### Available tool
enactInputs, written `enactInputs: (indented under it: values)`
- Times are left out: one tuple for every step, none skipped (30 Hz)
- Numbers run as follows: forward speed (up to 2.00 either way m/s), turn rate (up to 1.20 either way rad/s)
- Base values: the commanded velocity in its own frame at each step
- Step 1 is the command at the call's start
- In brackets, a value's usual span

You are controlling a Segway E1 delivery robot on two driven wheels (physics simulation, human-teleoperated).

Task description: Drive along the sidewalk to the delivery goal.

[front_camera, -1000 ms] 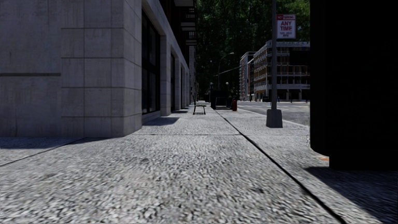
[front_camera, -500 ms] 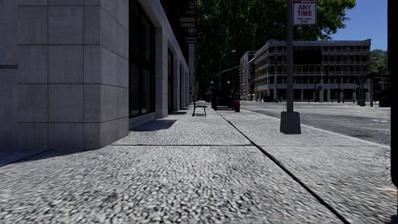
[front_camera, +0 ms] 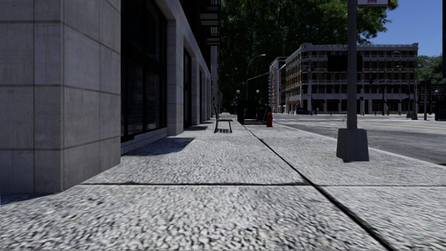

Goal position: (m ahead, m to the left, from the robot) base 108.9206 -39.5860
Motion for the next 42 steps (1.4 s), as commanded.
enactInputs:
  values:
    - [2.00, -0.11]
    - [2.00, -0.16]
    - [2.00, -0.21]
    - [2.00, -0.22]
    - [2.00, -0.23]
    - [2.00, -0.23]
    - [2.00, -0.23]
    - [2.00, -0.23]
    - [2.00, -0.23]
    - [2.00, -0.23]
    - [2.00, -0.23]
    - [2.00, -0.23]
    - [2.00, -0.24]
    - [2.00, -0.24]
    - [2.00, -0.24]
    - [2.00, -0.24]
    - [2.00, -0.24]
    - [2.00, -0.24]
    - [2.00, -0.24]
    - [2.00, -0.24]
    - [2.00, -0.24]
    - [2.00, -0.24]
    - [2.00, -0.24]
    - [2.00, -0.24]
    - [2.00, -0.24]
    - [2.00, -0.24]
    - [2.00, -0.24]
    - [2.00, -0.24]
    - [2.00, -0.24]
    - [2.00, -0.24]
    - [2.00, -0.24]
    - [2.00, -0.24]
    - [2.00, -0.24]
    - [2.00, -0.24]
    - [2.00, -0.24]
    - [2.00, -0.24]
    - [2.00, -0.24]
    - [2.00, -0.24]
    - [2.00, -0.24]
    - [2.00, -0.24]
    - [2.00, -0.24]
    - [2.00, -0.24]
